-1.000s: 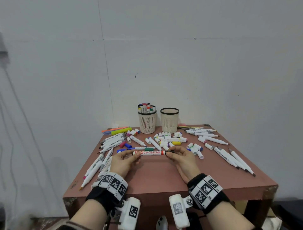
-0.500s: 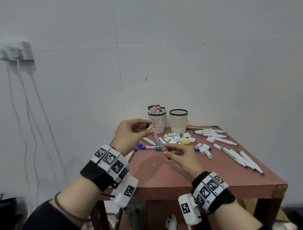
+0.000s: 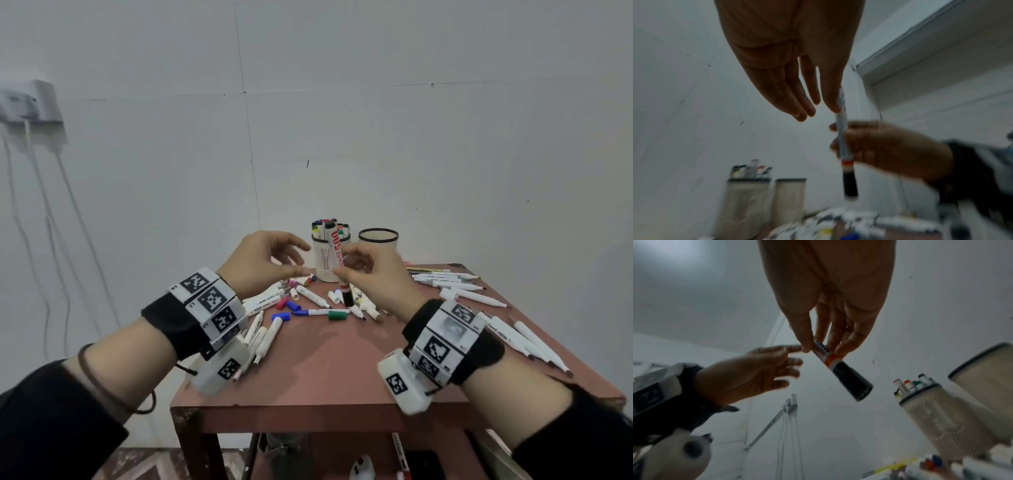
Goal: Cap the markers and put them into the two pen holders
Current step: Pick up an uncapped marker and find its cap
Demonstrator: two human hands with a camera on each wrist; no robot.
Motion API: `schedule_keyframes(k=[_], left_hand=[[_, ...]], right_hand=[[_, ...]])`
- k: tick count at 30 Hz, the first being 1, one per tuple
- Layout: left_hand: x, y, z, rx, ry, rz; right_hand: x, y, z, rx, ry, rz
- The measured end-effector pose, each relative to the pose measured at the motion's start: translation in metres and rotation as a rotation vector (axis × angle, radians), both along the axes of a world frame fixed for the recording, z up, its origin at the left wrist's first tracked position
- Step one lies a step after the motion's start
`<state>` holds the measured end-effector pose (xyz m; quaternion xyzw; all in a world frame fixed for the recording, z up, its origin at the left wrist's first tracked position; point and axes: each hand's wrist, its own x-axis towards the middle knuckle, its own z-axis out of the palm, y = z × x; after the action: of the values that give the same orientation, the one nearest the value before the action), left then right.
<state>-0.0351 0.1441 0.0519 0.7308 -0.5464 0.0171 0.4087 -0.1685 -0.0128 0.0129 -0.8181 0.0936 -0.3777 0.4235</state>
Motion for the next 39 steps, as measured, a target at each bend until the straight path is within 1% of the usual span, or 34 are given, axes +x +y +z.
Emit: schedule_keyframes(k=[2,6,8,12,14,17,19,21,24,26,28,31,33,35,37,39], left_hand=[[0.019,-0.004,-0.014,0.173,-0.107,0.021],[0.047,-0.012,-0.037,0.603,-0.377,0.025],[0.057,-0.017,-0.044,0.767,-0.464,0.025],[0.076,-0.028,-0.056,0.920,-0.572,-0.003],[0.082,-0.034,-0.060,0.966,-0.602,-0.028],[0.088,-0.041,-0.063,1.016,-0.654,-0.078],[0.090,-0.045,-0.064,1.048,-0.678,-0.112],[0.091,-0.051,-0.066,1.077,-0.708,-0.129],[0.091,-0.060,-0.067,1.114,-0.726,-0.128],[0.092,-0.065,-0.067,1.123,-0.710,-0.137],[0.094,-0.068,-0.068,1.123,-0.692,-0.146],[0.096,-0.069,-0.066,1.118,-0.725,-0.152],[0.098,-0.068,-0.061,1.081,-0.741,-0.168],[0.099,-0.066,-0.052,1.018,-0.705,-0.181],[0.100,-0.063,-0.043,0.922,-0.613,-0.182],[0.096,-0.058,-0.034,0.804,-0.480,-0.177]], right_hand=[[0.012,-0.016,0.008,-0.054,0.011,-0.057],[0.037,-0.048,0.023,-0.123,-0.019,-0.169],[0.048,-0.065,0.030,-0.149,-0.045,-0.242],[0.069,-0.097,0.037,-0.109,-0.155,-0.312],[0.079,-0.115,0.037,-0.141,-0.239,-0.369],[0.091,-0.141,0.034,-0.211,-0.304,-0.447],[0.098,-0.157,0.030,-0.269,-0.297,-0.470],[0.104,-0.170,0.025,-0.298,-0.274,-0.490],[0.110,-0.183,0.015,-0.238,-0.232,-0.515],[0.111,-0.189,0.009,-0.204,-0.190,-0.523],[0.111,-0.192,0.004,-0.208,-0.139,-0.519],[0.113,-0.195,0.000,-0.233,-0.062,-0.495],[0.114,-0.196,-0.002,-0.239,0.013,-0.481],[0.115,-0.198,-0.005,-0.251,0.078,-0.455],[0.116,-0.199,-0.008,-0.258,0.136,-0.428],[0.119,-0.200,-0.010,-0.257,0.184,-0.416]])
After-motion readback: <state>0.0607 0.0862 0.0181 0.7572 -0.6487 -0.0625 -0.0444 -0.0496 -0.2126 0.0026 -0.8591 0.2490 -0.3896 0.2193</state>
